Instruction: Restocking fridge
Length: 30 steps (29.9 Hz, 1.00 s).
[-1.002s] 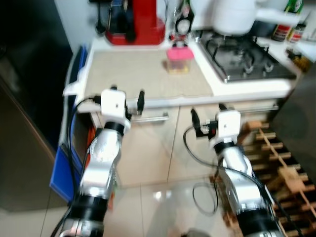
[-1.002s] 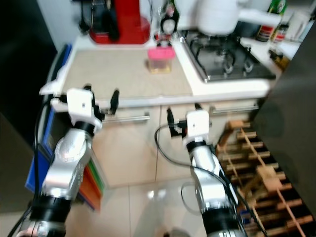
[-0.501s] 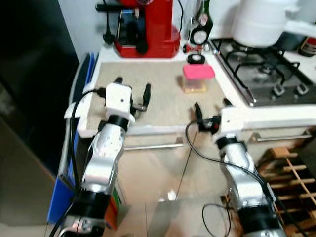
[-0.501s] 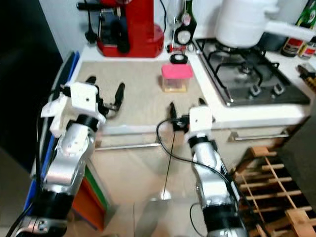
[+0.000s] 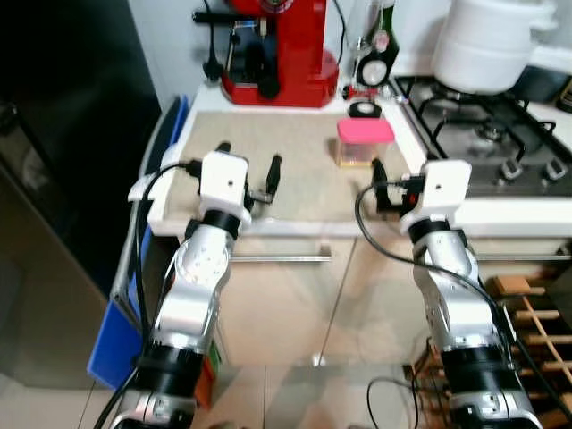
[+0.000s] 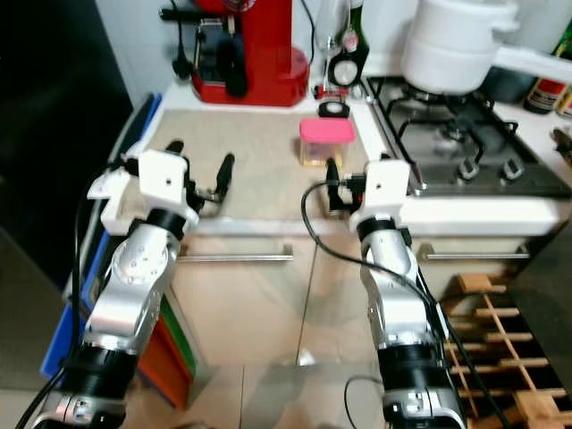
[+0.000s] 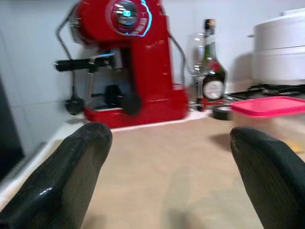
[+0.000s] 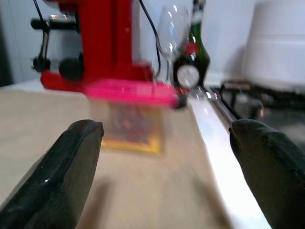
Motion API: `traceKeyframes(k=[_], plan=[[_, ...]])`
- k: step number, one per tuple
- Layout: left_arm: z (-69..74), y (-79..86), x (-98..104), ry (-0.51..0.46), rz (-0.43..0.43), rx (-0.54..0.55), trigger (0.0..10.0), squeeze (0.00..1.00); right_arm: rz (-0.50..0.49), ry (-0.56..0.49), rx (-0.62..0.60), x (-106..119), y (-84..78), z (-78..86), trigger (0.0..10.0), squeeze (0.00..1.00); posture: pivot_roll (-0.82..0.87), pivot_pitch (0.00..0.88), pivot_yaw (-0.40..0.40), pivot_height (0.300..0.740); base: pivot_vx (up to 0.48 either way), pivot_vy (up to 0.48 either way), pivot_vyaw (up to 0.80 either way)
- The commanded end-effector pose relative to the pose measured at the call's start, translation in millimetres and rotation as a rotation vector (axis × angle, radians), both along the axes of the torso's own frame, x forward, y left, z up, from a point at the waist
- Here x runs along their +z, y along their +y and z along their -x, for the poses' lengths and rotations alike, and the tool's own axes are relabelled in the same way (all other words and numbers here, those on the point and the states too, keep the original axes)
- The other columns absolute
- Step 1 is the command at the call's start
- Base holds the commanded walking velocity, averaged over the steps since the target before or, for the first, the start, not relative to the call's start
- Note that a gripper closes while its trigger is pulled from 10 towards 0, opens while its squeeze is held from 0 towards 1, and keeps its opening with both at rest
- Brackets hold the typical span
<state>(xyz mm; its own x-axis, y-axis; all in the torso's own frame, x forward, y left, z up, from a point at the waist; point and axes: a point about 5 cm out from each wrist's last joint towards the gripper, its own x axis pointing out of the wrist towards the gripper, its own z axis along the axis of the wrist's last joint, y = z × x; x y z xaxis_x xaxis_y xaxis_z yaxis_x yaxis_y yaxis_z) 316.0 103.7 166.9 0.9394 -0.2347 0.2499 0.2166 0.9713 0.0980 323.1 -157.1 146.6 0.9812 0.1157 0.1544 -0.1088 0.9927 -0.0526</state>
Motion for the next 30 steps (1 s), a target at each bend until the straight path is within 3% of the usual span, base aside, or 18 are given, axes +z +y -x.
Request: traceKeyframes(k=[1, 3, 7, 17, 24, 30], plan=[[0.6, -2.8, 3, -0.005, 0.009, -0.010, 10.0, 0.00, 0.001, 0.038, 0.017, -1, -4.4, -3.4, 10.0, 0.00, -0.06, 0.017, 0.023, 0.740, 0.000, 0.000, 0.00], [0.7, -2.2, 2, -0.007, -0.012, -0.009, 10.0, 0.00, 0.064, 0.069, 0.018, 2, -14.8, -13.6, 10.0, 0.00, -0.06, 0.017, 0.022, 0.740, 0.000, 0.000, 0.00], [1.1, -2.1, 2, -0.006, -0.017, -0.009, 10.0, 0.00, 0.096, 0.078, 0.011, 6, -24.6, -20.6, 10.0, 0.00, -0.06, 0.015, 0.016, 0.740, 0.000, 0.000, 0.00], [0.2, -2.9, 0, 0.000, -0.028, -0.015, 10.0, 0.00, 0.065, 0.082, 0.002, 8, -22.6, -34.7, 10.0, 0.00, -0.04, 0.000, 0.019, 0.740, 0.000, 0.000, 0.00], [-0.3, 2.8, 2, -0.001, -0.037, -0.015, 10.0, 0.00, 0.086, 0.075, -0.068, 18, -40.7, -50.3, 10.0, 0.00, -0.01, 0.000, 0.012, 0.740, 0.000, 0.000, 0.00], [-2.2, 6.2, -1, 0.026, -0.036, -0.003, 10.0, 0.00, 0.029, 0.082, -0.105, 18, -42.1, -56.9, 10.0, 0.00, -0.01, 0.004, 0.012, 0.740, 0.000, 0.000, 0.00]])
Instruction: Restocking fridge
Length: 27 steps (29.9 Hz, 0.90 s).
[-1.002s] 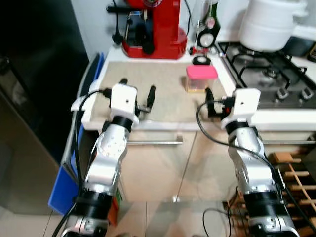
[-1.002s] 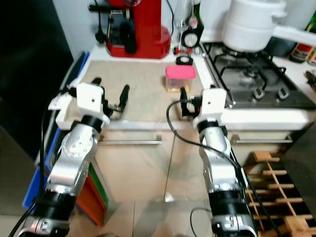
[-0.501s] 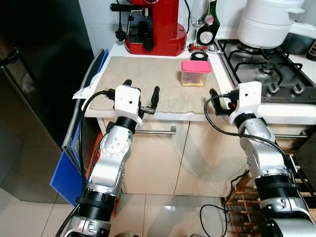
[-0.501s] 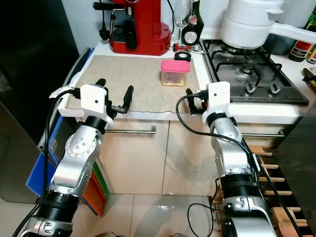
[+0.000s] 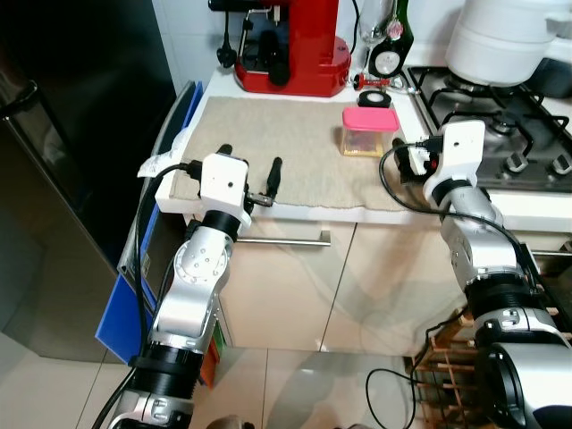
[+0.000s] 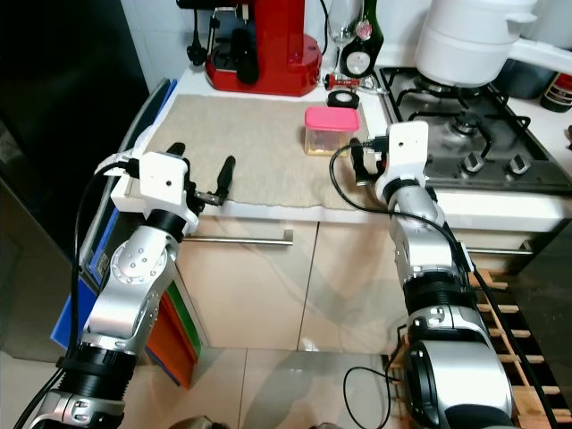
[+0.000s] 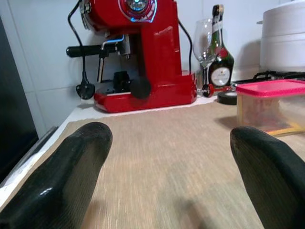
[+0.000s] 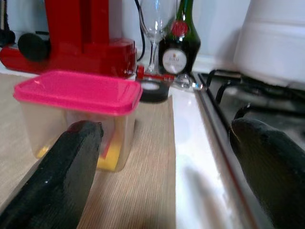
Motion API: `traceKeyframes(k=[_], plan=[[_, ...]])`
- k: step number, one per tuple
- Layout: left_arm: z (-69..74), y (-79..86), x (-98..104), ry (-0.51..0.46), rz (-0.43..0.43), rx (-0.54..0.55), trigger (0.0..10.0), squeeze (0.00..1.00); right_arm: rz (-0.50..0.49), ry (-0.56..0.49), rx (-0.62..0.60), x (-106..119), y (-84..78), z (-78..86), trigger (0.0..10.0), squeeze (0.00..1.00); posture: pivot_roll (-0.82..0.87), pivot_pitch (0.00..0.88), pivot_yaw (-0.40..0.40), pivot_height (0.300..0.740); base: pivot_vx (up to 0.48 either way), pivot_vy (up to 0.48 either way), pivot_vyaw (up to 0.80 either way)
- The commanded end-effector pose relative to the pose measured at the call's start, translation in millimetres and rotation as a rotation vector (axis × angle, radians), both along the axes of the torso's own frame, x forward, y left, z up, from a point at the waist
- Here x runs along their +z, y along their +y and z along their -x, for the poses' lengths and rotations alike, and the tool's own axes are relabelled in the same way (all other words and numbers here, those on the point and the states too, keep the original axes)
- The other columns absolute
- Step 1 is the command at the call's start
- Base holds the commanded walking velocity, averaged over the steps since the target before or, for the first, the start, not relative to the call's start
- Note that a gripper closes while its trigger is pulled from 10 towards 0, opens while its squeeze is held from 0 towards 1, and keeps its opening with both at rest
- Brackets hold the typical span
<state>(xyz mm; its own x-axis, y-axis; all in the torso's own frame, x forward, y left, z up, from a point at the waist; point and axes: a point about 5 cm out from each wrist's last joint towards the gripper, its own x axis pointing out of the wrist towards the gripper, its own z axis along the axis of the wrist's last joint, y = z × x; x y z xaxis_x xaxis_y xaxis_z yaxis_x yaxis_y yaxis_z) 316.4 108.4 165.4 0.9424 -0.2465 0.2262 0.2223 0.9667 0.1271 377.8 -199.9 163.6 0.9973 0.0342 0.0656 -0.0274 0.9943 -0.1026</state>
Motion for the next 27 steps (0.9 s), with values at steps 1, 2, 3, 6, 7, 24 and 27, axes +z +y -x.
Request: traceKeyframes(k=[1, 2, 3, 6, 7, 24, 27], plan=[[-2.7, 1.7, 1, 0.014, -0.002, 0.002, 10.0, 0.00, -0.029, -0.003, -0.026, 0, 1.4, -2.9, 10.0, 0.00, -0.01, 0.005, 0.013, 0.740, 0.000, 0.000, 0.00], [-3.2, 1.9, 1, 0.014, -0.003, 0.002, 10.0, 0.00, -0.029, -0.004, -0.029, 0, 2.5, -3.7, 10.0, 0.00, -0.02, 0.007, 0.016, 0.740, 0.000, 0.000, 0.00], [-3.7, 2.0, 1, 0.015, -0.003, 0.001, 10.0, 0.00, -0.030, -0.005, -0.030, 0, 3.6, -4.4, 10.0, 0.00, -0.02, 0.007, 0.016, 0.740, 0.000, 0.000, 0.00], [-4.4, 1.6, 2, 0.017, -0.008, -0.006, 10.0, 0.00, -0.038, -0.016, -0.032, 2, 5.2, -6.4, 10.0, 0.00, -0.02, 0.010, 0.020, 0.740, 0.000, 0.000, 0.00], [-4.5, 1.6, 2, 0.017, -0.009, -0.008, 10.0, 0.00, -0.038, -0.021, -0.030, 4, 5.3, -7.6, 10.0, 0.00, -0.02, 0.011, 0.021, 0.740, 0.000, 0.000, 0.00], [-7.0, 1.1, 3, 0.022, -0.018, -0.012, 10.0, 0.00, -0.223, 0.116, 0.102, 6, 11.6, -22.5, 10.0, 0.00, 0.00, 0.012, 0.024, 0.740, 0.000, 0.000, 0.00], [-7.1, -0.1, 3, 0.022, -0.020, -0.014, 10.0, 0.00, -0.271, 0.133, 0.153, 6, 18.4, -23.9, 10.0, 0.00, 0.00, 0.012, 0.023, 0.740, 0.000, 0.000, 0.00]])
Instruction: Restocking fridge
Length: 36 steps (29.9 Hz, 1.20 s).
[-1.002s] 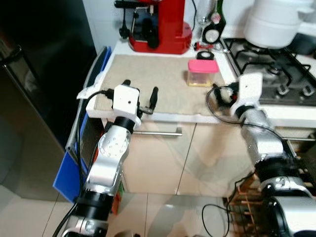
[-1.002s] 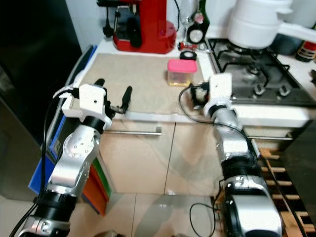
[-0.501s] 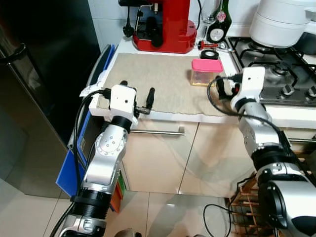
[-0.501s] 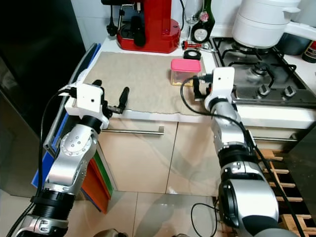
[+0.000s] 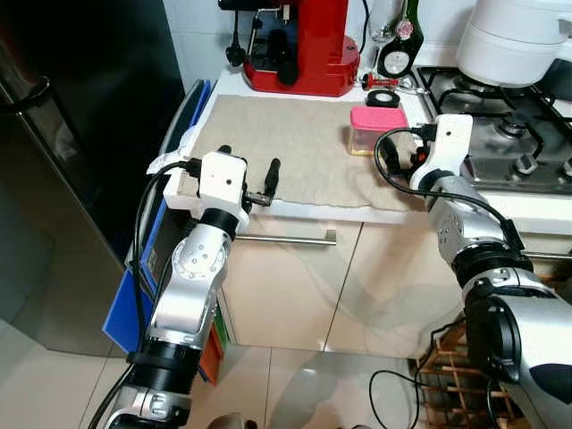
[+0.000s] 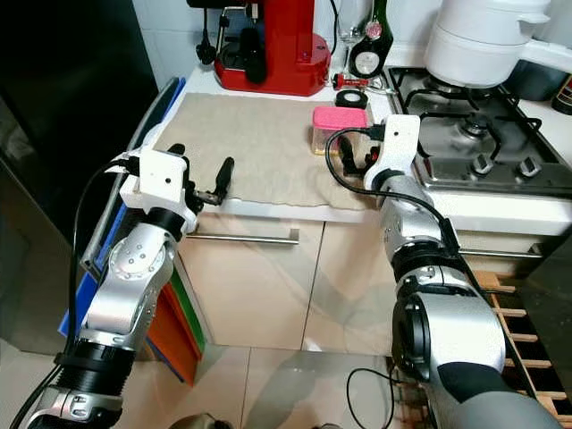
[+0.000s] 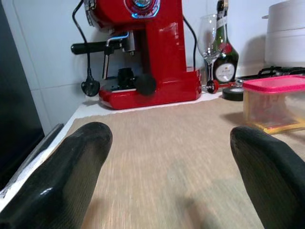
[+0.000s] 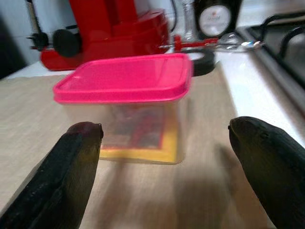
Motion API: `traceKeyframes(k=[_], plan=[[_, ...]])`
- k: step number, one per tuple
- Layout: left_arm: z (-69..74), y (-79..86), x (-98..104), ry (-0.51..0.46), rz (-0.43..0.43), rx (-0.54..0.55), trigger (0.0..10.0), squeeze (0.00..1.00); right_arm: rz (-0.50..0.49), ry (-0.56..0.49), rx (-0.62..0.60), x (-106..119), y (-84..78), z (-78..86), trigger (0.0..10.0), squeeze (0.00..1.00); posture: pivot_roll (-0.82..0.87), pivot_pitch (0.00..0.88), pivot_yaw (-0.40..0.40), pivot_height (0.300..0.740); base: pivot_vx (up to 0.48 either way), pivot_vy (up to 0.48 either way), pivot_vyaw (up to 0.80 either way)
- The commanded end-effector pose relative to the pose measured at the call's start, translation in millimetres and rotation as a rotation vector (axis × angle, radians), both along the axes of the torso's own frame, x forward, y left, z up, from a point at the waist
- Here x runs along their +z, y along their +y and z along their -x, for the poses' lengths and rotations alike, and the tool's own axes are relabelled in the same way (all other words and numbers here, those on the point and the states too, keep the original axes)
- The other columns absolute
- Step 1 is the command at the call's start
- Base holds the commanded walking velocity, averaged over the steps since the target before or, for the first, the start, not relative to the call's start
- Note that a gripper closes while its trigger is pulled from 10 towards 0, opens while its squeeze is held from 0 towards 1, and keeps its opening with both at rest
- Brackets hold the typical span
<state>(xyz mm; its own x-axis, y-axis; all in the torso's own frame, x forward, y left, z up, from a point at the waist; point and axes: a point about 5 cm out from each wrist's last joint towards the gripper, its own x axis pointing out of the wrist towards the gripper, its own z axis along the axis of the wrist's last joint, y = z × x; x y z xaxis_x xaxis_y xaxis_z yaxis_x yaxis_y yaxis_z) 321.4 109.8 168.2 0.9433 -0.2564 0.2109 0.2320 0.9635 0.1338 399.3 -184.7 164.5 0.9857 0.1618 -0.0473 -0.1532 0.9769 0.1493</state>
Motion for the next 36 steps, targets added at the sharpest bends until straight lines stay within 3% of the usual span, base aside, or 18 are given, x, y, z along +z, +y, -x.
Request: traceKeyframes(k=[1, 2, 6, 8, 12, 15, 17, 19, 20, 21, 23, 24, 28, 29, 33, 34, 36], plan=[[-2.1, -1.4, 0, 0.009, -0.010, -0.006, 10.0, 0.00, -0.032, -0.004, 0.021, 5, 3.1, -2.4, 10.0, 0.00, 0.00, 0.012, 0.023, 0.740, 0.000, 0.000, 0.00], [-2.1, -1.6, 0, 0.009, -0.010, -0.006, 10.0, 0.00, -0.039, -0.001, 0.033, 5, 4.8, -2.6, 10.0, 0.00, 0.00, 0.012, 0.023, 0.740, 0.000, 0.000, 0.00], [-2.0, -0.4, 1, 0.005, -0.014, -0.001, 10.0, 0.00, -0.068, -0.035, 0.231, 7, 36.8, -1.4, 10.0, 0.00, 0.00, 0.017, 0.015, 0.740, 0.000, 0.000, 0.00], [-1.9, -0.1, 1, 0.004, -0.014, 0.000, 10.0, 0.00, -0.072, -0.041, 0.257, 6, 40.6, -0.6, 10.0, 0.00, 0.00, 0.017, 0.014, 0.740, 0.000, 0.000, 0.00], [-1.0, 0.3, 0, 0.008, -0.013, 0.003, 10.0, 0.00, -0.102, -0.087, 0.464, 3, 71.0, 11.6, 10.0, 0.00, -0.02, 0.024, 0.013, 0.740, 0.000, 0.000, 0.00], [-0.9, -1.9, -1, 0.011, -0.012, -0.001, 10.0, 0.00, -0.084, -0.114, 0.566, -1, 84.9, 24.0, 10.0, 0.00, -0.03, 0.026, 0.011, 0.740, 0.000, 0.000, 0.00], [-1.0, -2.4, -1, 0.011, -0.011, -0.002, 10.0, 0.00, -0.070, -0.121, 0.569, -1, 85.0, 25.3, 10.0, 0.00, -0.03, 0.026, 0.011, 0.740, 0.000, 0.000, 0.00], [-1.3, -3.6, -1, 0.011, -0.009, -0.004, 10.0, 0.00, -0.037, -0.132, 0.487, -1, 77.3, 22.6, 10.0, 0.00, -0.03, 0.023, 0.008, 0.740, 0.000, 0.000, 0.00], [-1.7, -4.6, -2, 0.010, -0.016, 0.001, 10.0, 0.00, -0.013, -0.130, 0.250, -1, 53.7, 14.7, 10.0, 0.00, -0.03, 0.022, 0.002, 0.740, 0.000, 0.000, 0.00], [-1.6, -4.4, -2, 0.010, -0.015, 0.003, 10.0, 0.00, 0.008, -0.147, 0.169, -1, 43.6, 15.5, 10.0, 0.00, -0.03, 0.023, -0.003, 0.740, 0.000, 0.000, 0.00], [-1.3, -3.4, -2, 0.009, -0.012, 0.005, 10.0, 0.00, 0.037, -0.186, 0.137, -1, 37.4, 21.8, 10.0, 0.00, -0.03, 0.024, -0.006, 0.740, 0.000, 0.000, 0.00], [-0.5, -1.2, -2, 0.008, -0.009, 0.012, 10.0, 0.00, 0.028, -0.214, 0.203, 0, 42.7, 35.7, 10.0, 0.00, -0.03, 0.028, -0.005, 0.740, 0.000, 0.000, 0.00], [0.7, 1.9, -5, 0.016, -0.008, 0.021, 10.0, 0.00, 0.047, -0.222, 0.267, -2, 46.2, 54.5, 10.0, 0.00, -0.03, 0.030, 0.001, 0.740, 0.000, 0.000, 0.00], [1.3, 2.3, -8, 0.032, -0.009, 0.019, 10.0, 0.00, 0.081, -0.224, 0.211, -6, 37.6, 63.2, 10.0, 0.00, -0.04, 0.029, 0.005, 0.740, 0.000, 0.000, 0.00], [0.6, -0.1, -11, 0.053, 0.006, 0.005, 10.0, 0.00, 0.142, -0.244, -0.094, -11, 9.1, 67.2, 10.0, 0.00, -0.06, 0.022, 0.014, 0.740, 0.000, 0.000, 0.00], [2.3, 0.3, -9, 0.044, 0.011, -0.001, 10.0, 0.00, 0.156, -0.292, -0.199, -6, 3.1, 78.8, 10.0, 0.00, -0.06, 0.017, 0.018, 0.740, 0.000, 0.000, 0.00], [3.1, 0.7, -8, 0.041, 0.015, -0.003, 10.0, 0.00, 0.154, -0.307, -0.215, -4, 3.1, 83.5, 10.0, 0.00, -0.06, 0.017, 0.018, 0.740, 0.000, 0.000, 0.00]])
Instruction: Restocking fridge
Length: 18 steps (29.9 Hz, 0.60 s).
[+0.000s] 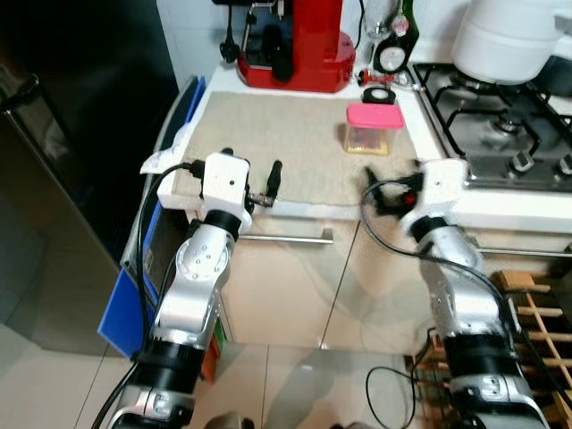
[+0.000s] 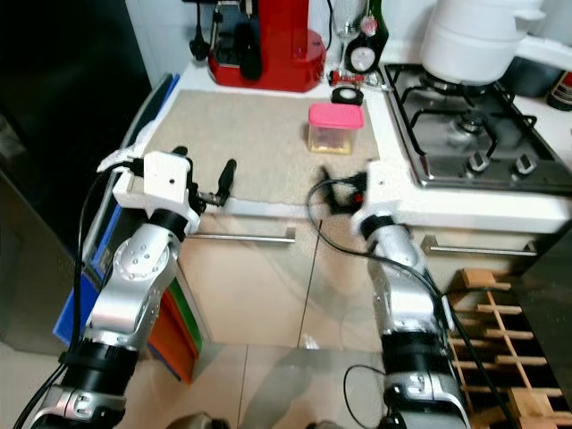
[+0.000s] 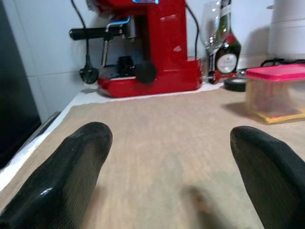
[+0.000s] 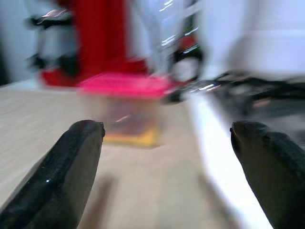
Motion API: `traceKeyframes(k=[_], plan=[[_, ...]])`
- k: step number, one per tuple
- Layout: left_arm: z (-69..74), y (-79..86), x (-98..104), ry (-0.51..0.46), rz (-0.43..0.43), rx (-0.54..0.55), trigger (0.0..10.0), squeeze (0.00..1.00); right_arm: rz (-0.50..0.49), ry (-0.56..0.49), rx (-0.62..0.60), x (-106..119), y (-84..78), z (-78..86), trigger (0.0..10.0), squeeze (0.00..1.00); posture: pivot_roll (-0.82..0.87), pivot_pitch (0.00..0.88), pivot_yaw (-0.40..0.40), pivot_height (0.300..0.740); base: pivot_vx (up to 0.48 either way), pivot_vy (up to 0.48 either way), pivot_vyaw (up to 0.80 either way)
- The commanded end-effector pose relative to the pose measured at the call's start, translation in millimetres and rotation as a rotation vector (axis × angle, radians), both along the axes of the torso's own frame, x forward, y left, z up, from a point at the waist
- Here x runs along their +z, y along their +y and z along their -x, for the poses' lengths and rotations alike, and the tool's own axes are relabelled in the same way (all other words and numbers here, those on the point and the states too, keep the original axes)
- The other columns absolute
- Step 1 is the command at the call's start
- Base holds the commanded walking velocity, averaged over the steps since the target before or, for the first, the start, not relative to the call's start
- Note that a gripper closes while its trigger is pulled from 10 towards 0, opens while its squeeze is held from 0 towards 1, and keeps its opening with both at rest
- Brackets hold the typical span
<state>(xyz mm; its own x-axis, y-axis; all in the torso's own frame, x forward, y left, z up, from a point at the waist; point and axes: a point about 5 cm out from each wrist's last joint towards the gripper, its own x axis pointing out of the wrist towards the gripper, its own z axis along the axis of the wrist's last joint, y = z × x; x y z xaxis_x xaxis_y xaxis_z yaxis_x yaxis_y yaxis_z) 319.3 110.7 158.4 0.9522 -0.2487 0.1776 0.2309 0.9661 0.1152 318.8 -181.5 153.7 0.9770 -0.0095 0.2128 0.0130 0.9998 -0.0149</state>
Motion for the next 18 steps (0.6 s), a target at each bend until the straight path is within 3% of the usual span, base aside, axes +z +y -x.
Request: traceKeyframes(k=[1, 2, 6, 7, 10, 12, 13, 18], plan=[[0.9, -0.1, 2, 0.003, 0.005, -0.009, 10.0, 0.00, 0.008, -0.035, -0.029, 7, -0.1, 3.1, 10.0, 0.00, -0.06, 0.017, 0.018, 0.740, 0.000, 0.000, 0.00], [7.5, 6.0, 7, -0.014, 0.006, 0.006, 10.0, 0.00, 0.028, -0.048, -0.001, 14, 13.7, 19.4, 10.0, 0.00, -0.06, 0.011, 0.024, 0.740, 0.000, 0.000, 0.00], [18.7, 11.3, 17, -0.036, -0.007, 0.019, 10.0, 0.00, 0.044, -0.035, 0.058, 22, 29.5, 34.2, 10.0, 0.00, -0.06, 0.009, 0.024, 0.740, 0.000, 0.000, 0.00], [18.7, 11.3, 17, -0.036, -0.007, 0.019, 10.0, 0.00, 0.044, -0.035, 0.058, 22, 29.5, 34.2, 10.0, 0.00, -0.06, 0.009, 0.024, 0.740, 0.000, 0.000, 0.00], [38.7, 21.0, 25, 0.038, 0.031, -0.013, 10.0, 0.00, 0.034, 0.076, 0.062, 16, 25.2, 57.3, 10.0, 0.00, -0.04, 0.000, 0.019, 0.740, 0.000, 0.000, 0.00], [42.9, 23.9, 25, 0.053, 0.037, -0.018, 10.0, 0.00, 0.038, 0.097, 0.061, 14, 22.8, 61.3, 10.0, 0.00, -0.04, 0.000, 0.019, 0.740, 0.000, 0.000, 0.00], [53.2, 30.0, 25, 0.089, 0.017, -0.018, 10.0, 0.00, 0.037, 0.162, 0.055, 11, 18.8, 70.3, 10.0, 0.00, -0.03, 0.000, 0.016, 0.740, 0.000, 0.000, 0.00], [60.2, 33.2, 42, 0.054, -0.010, -0.011, 10.0, 0.00, 0.069, 0.145, 0.035, 31, 16.8, 75.0, 10.0, 0.00, -0.02, 0.000, 0.008, 0.740, 0.000, 0.000, 0.00]])
